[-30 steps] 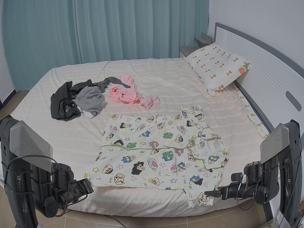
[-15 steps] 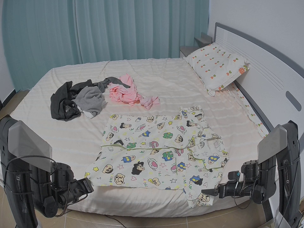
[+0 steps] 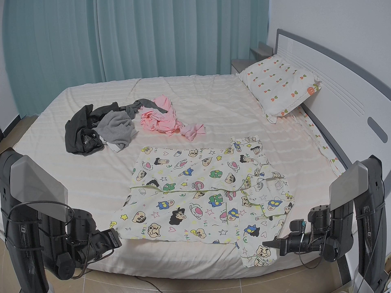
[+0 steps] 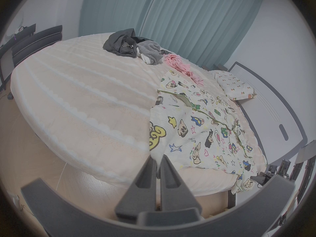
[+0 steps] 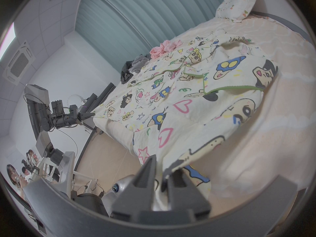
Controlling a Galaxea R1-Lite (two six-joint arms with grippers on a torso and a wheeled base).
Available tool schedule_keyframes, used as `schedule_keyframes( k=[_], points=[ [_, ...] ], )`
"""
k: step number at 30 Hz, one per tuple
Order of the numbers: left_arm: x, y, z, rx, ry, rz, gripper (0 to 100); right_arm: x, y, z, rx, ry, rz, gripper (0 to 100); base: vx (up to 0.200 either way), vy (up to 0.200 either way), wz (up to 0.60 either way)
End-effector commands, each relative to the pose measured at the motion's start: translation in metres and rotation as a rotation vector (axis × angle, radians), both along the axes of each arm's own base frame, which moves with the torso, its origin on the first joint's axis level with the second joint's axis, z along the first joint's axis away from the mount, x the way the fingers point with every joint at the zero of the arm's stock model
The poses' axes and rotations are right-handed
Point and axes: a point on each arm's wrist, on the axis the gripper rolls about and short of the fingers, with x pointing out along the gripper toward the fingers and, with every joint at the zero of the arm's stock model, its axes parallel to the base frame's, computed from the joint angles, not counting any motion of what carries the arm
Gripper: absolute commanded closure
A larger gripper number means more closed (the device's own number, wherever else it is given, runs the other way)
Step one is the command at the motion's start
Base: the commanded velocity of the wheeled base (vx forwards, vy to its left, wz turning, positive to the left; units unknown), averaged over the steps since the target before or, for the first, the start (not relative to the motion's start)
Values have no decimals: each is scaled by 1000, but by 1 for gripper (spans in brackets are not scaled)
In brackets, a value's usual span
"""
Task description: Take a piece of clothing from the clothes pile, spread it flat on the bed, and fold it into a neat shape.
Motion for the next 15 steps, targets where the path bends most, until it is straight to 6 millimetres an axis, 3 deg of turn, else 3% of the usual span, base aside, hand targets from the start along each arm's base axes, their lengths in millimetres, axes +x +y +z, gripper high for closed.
schedule_keyframes(
  k=[1, 8, 15],
  points=[
    [4, -1, 2, -7, -33, 0, 100, 1, -7, 0, 5, -1, -26, 100, 0, 0, 0],
    [6, -2, 19, -27, -106, 0, 100, 3, -25, 20, 87, -34, -32, 100, 0, 0, 0],
    [9, -1, 33, -40, -172, 7, 100, 7, -25, 33, 129, -59, -27, 100, 0, 0, 0]
  ],
)
